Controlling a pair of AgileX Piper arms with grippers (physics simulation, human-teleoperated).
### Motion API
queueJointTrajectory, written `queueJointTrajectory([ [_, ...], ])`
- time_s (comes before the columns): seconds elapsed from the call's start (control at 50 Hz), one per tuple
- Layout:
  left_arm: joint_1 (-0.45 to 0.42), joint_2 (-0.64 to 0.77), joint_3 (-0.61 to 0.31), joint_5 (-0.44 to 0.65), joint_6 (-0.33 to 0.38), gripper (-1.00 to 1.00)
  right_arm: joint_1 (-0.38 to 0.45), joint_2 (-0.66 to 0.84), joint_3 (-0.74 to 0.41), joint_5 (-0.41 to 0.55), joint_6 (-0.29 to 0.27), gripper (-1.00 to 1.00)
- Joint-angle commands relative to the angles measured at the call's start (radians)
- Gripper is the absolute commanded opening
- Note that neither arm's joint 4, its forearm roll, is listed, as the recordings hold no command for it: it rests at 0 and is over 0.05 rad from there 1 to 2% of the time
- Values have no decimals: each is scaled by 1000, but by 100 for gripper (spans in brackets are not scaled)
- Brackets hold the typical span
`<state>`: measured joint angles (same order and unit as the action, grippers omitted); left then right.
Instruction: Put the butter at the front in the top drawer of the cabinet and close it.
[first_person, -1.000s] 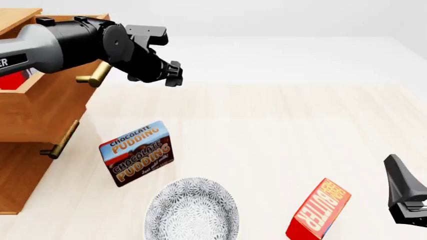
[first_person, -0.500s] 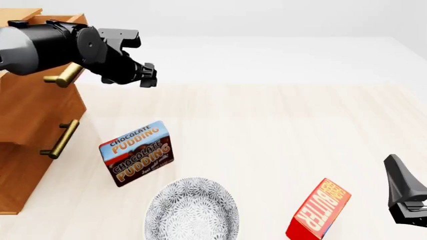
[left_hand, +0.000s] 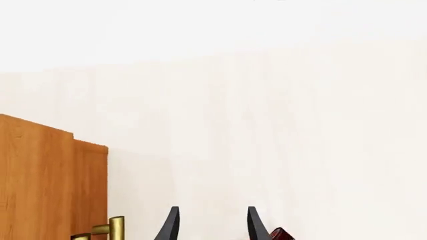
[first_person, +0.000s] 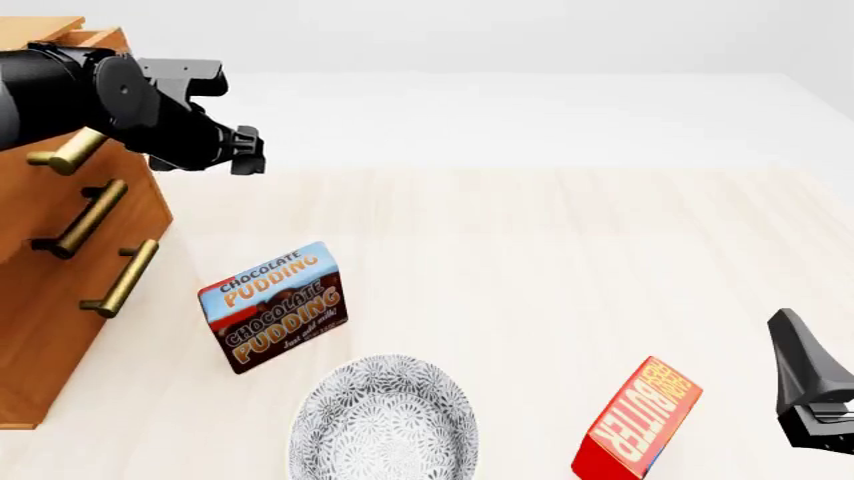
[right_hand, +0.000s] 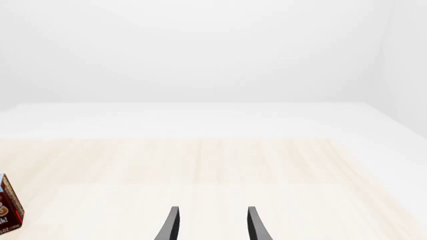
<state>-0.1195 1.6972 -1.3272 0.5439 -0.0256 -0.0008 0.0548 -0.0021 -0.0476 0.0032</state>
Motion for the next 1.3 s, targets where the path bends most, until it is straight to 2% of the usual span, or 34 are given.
queueJointTrajectory([
  [0.02,56,-34,16,7,4,100,0,-17,0,16,-1,100],
  [0.26,103,-70,46,-12,-8,100,0,-17,0,16,-1,100],
  [0.3,95,-82,48,-17,-38,100,0,-17,0,16,-1,100],
  [0.34,117,-81,53,-15,-15,100,0,-17,0,16,-1,100],
  [0.48,148,-94,64,-16,-15,100,0,-17,0,16,-1,100],
  [0.9,239,-144,117,-34,-40,100,0,-17,0,16,-1,100],
  [0.94,222,-144,117,-34,-48,100,0,-17,0,16,-1,100],
  [0.98,115,-124,100,-33,-108,100,0,-17,0,16,-1,100],
  [1.04,78,-134,112,-30,-126,100,0,-17,0,16,-1,100],
  [1.3,16,-248,141,16,-114,100,0,-17,0,16,-1,100],
])
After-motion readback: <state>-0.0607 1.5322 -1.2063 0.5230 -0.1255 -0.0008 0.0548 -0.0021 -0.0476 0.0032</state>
